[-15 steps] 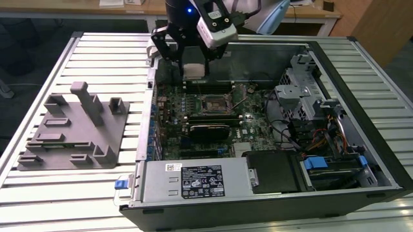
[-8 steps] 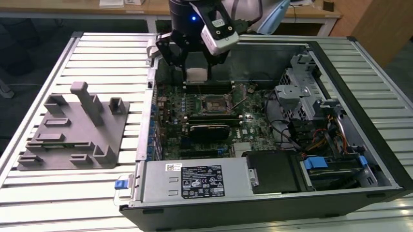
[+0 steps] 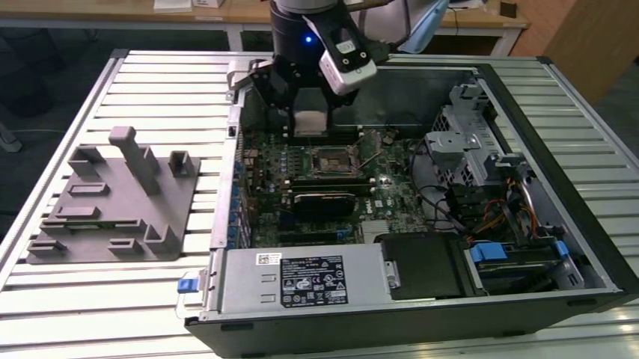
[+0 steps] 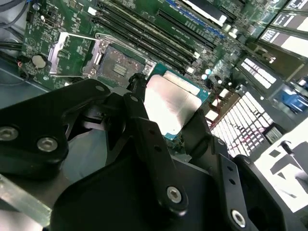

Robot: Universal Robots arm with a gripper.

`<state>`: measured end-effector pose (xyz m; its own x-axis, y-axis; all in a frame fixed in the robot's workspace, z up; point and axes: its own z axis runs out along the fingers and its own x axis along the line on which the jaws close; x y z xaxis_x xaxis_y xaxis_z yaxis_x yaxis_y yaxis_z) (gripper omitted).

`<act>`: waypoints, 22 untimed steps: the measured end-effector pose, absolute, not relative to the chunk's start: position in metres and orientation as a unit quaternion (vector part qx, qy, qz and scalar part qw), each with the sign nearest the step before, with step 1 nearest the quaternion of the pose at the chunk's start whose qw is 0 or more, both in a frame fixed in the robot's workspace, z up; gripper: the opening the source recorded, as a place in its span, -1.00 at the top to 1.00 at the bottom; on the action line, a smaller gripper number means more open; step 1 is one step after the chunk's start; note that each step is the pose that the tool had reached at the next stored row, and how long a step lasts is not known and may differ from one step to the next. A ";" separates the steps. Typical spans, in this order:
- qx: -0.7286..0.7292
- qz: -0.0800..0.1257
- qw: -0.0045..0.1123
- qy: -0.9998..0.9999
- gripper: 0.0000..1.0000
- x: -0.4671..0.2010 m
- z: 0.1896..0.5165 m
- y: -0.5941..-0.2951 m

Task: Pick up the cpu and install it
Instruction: 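Pick up the cpu and move it towards the insertion slot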

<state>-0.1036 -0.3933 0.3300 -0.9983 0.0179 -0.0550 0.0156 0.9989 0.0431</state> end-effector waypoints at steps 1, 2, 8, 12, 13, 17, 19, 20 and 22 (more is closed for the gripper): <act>0.008 0.021 0.028 0.999 -0.09 -0.102 0.329 -0.393; 0.008 0.021 0.028 0.999 -0.09 -0.101 0.327 -0.393; 0.008 0.021 0.027 0.999 -0.09 -0.092 0.318 -0.393; 0.008 0.021 0.027 0.999 -0.09 -0.085 0.312 -0.392; 0.008 0.021 0.027 0.999 -0.09 -0.084 0.311 -0.391; 0.008 0.021 0.027 0.999 -0.09 -0.077 0.305 -0.387; 0.008 0.021 0.027 0.999 -0.09 -0.075 0.303 -0.384; 0.008 0.021 0.027 0.999 -0.09 -0.073 0.302 -0.383; 0.008 0.021 0.027 0.999 -0.09 -0.071 0.299 -0.379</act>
<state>-0.0709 -0.3790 0.2990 -0.9984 0.0180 -0.0531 0.0157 0.9989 0.0430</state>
